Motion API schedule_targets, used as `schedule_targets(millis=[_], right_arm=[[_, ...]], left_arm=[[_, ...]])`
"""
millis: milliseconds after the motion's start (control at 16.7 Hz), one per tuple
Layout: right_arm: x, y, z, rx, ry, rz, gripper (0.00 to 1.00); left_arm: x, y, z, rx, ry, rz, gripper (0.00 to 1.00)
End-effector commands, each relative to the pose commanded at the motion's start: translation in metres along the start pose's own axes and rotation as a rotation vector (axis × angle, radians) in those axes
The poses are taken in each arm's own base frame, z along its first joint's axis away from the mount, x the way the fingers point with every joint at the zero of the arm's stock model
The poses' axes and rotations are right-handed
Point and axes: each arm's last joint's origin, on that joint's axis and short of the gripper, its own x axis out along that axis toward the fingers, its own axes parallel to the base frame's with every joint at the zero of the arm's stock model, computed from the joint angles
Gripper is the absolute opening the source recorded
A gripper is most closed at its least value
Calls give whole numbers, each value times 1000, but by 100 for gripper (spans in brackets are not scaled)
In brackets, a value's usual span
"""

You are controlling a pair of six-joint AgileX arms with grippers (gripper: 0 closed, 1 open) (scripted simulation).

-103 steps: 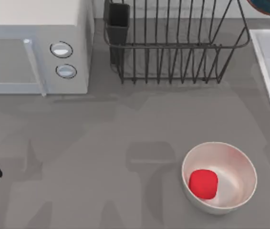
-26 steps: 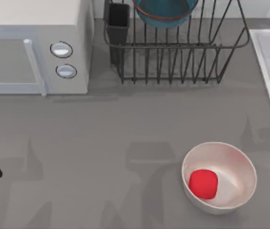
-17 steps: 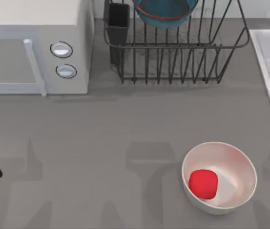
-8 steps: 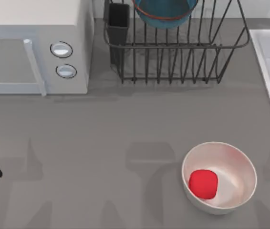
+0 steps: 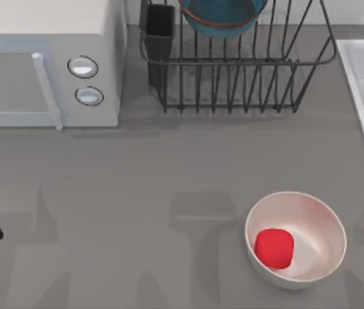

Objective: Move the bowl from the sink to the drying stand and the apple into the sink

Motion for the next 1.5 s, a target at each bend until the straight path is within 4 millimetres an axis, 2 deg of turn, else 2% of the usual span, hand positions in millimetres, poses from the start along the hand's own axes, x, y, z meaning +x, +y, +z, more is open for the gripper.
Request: schedule_targets(millis=[660, 900, 1080, 1200, 1320, 1500], right_arm=[[0, 0, 0, 0, 0, 0, 100], [1, 6, 17, 47, 96, 47, 100], [9, 18, 39, 109, 280, 119, 100], [21, 30, 54, 145, 458, 166, 100], [38, 47, 63, 167, 666, 198, 100], [68, 82, 68, 166, 991, 200, 100]], left_arm=[[0, 0, 0, 0, 0, 0, 100], [0, 0, 0, 0, 0, 0, 100], [0, 0, 0, 0, 0, 0, 100], [0, 0, 0, 0, 0, 0, 100], [0, 0, 0, 0, 0, 0, 100], [0, 0, 0, 0, 0, 0, 100]])
